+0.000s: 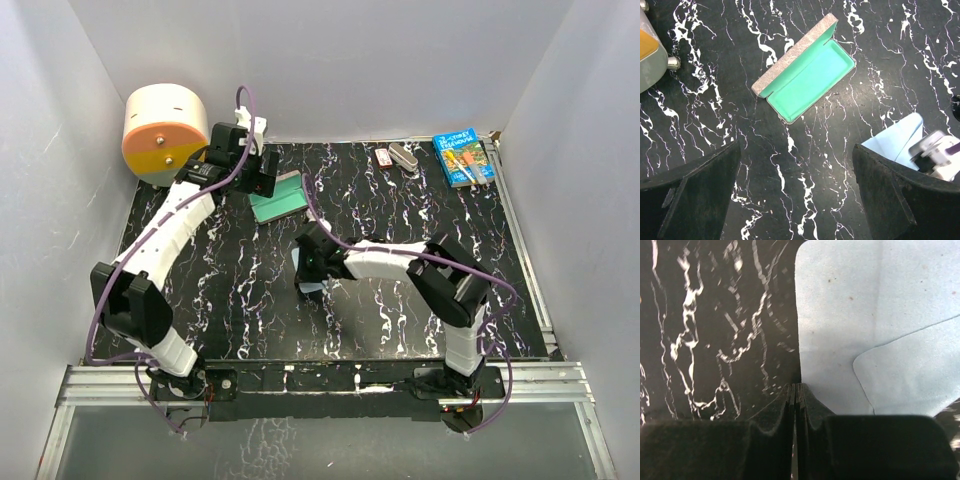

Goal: Organize the sunglasses
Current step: Adjust the glasses cleaning cloth at the center of the board.

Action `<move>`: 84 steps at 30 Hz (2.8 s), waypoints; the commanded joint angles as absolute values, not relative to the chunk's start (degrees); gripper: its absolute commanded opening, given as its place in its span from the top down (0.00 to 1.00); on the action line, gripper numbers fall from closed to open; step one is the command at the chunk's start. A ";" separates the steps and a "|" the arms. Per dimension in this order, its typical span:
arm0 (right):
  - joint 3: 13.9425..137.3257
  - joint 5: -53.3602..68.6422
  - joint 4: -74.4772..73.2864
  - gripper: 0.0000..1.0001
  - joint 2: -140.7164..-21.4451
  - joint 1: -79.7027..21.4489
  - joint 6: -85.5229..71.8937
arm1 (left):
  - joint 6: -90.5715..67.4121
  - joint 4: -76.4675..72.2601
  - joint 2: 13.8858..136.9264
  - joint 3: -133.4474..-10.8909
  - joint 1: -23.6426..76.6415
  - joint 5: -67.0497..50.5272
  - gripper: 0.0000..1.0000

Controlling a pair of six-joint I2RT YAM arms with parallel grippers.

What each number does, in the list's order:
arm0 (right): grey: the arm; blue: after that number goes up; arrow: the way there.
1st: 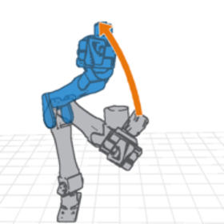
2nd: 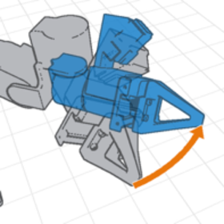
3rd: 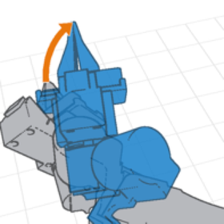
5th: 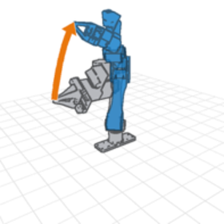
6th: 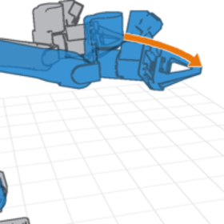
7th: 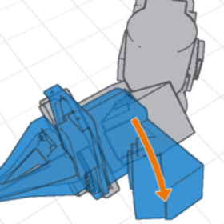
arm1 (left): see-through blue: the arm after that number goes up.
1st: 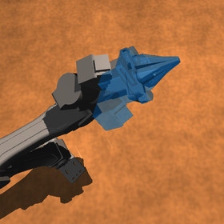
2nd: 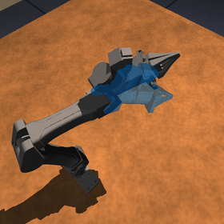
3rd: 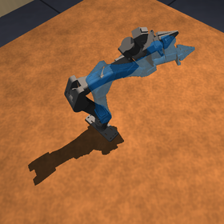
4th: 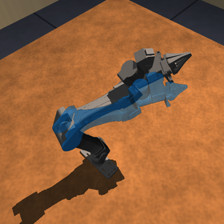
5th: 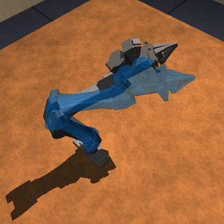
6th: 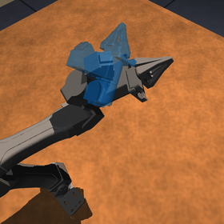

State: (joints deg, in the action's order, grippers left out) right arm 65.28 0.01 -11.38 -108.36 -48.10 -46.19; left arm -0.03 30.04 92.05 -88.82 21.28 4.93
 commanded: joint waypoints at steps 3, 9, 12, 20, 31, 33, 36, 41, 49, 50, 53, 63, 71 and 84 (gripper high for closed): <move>66.77 -4.05 -11.64 0.92 -104.70 -50.53 -50.46 | -0.44 28.95 85.02 -88.13 20.92 4.02 0.09; 70.50 -4.62 -14.00 0.92 -100.83 -47.69 -47.81 | -1.32 28.69 84.35 -86.06 20.85 1.00 0.09; 73.89 -4.58 -18.83 0.86 -100.77 -44.80 -42.22 | -1.58 28.16 84.28 -84.29 20.84 0.13 0.09; 87.99 -6.67 -35.99 0.70 -113.36 -44.73 -30.81 | -1.76 28.47 85.96 -84.94 20.76 0.22 0.09; 85.60 -11.03 -37.70 0.63 -111.73 -46.14 -31.66 | -1.47 28.04 84.79 -83.42 20.60 -0.11 0.09; 85.81 -10.22 -37.75 0.63 -111.98 -46.22 -31.47 | -1.57 28.08 85.02 -83.66 20.64 -0.17 0.09; 86.12 -9.53 -37.75 0.63 -112.55 -46.57 -31.54 | -1.60 28.32 85.23 -84.17 20.61 -0.35 0.09; 86.92 -8.48 -37.68 0.63 -113.89 -47.28 -31.73 | -1.55 28.48 85.42 -84.16 20.57 -0.50 0.09; 88.01 -8.20 -37.79 0.61 -114.76 -48.31 -31.95 | -1.54 28.37 85.27 -84.11 20.59 -0.49 0.09; 88.14 -8.23 -37.79 0.61 -114.90 -48.39 -31.99 | -1.52 28.39 85.32 -84.11 20.57 -0.52 0.09; 88.62 -8.16 -37.80 0.61 -115.66 -48.57 -31.98 | -1.51 28.45 85.42 -84.18 20.56 -0.53 0.09; 89.84 -7.76 -37.79 0.61 -118.11 -48.60 -32.34 | -1.32 28.42 84.71 -83.78 20.52 -0.42 0.09; 90.26 -7.98 -38.17 0.63 -118.82 -48.60 -32.43 | -1.32 28.48 84.88 -84.01 20.46 -0.44 0.09; 89.47 -9.16 -38.50 0.83 -117.99 -48.69 -33.46 | -1.38 28.56 84.73 -83.85 20.35 -0.80 0.09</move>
